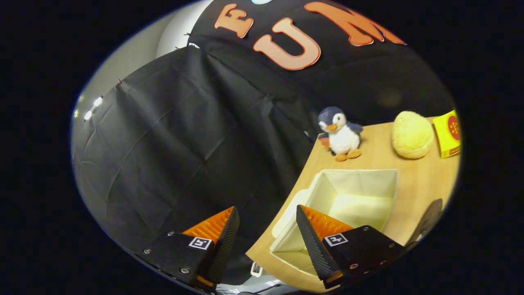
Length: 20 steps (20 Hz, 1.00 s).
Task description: Open the storage box then place both shoes into the box .Put the left shoe in first, then the right shoe, with the right side of both shoes facing outward in a uniform manner.
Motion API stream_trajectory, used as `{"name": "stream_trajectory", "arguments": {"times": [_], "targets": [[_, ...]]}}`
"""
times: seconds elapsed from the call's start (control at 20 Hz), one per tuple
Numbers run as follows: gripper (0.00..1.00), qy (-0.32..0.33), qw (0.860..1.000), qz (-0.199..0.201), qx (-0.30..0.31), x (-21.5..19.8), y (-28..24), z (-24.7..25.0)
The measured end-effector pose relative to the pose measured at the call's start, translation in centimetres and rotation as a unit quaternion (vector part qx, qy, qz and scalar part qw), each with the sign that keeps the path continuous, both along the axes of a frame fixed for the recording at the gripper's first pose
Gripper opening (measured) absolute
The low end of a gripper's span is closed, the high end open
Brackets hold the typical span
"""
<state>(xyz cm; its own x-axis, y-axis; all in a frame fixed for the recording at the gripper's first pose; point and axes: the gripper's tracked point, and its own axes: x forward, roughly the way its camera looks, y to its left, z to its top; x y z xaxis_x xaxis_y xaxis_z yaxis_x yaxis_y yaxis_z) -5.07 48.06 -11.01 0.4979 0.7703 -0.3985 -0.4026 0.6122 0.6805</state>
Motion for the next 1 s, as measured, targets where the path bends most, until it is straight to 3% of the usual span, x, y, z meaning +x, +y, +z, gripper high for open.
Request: {"name": "stream_trajectory", "arguments": {"times": [0.2,0.45,0.8,1.0], "targets": [[0.95,-0.062,0.994,-0.081,-0.048,2.1,-8.4,0.7],[0.97,-0.106,0.976,-0.162,-0.104,3.1,-18.1,0.8],[0.98,-0.181,0.927,-0.265,-0.196,3.8,-32.0,1.2],[0.98,-0.213,0.907,-0.293,-0.214,3.9,-37.0,1.7]]}}
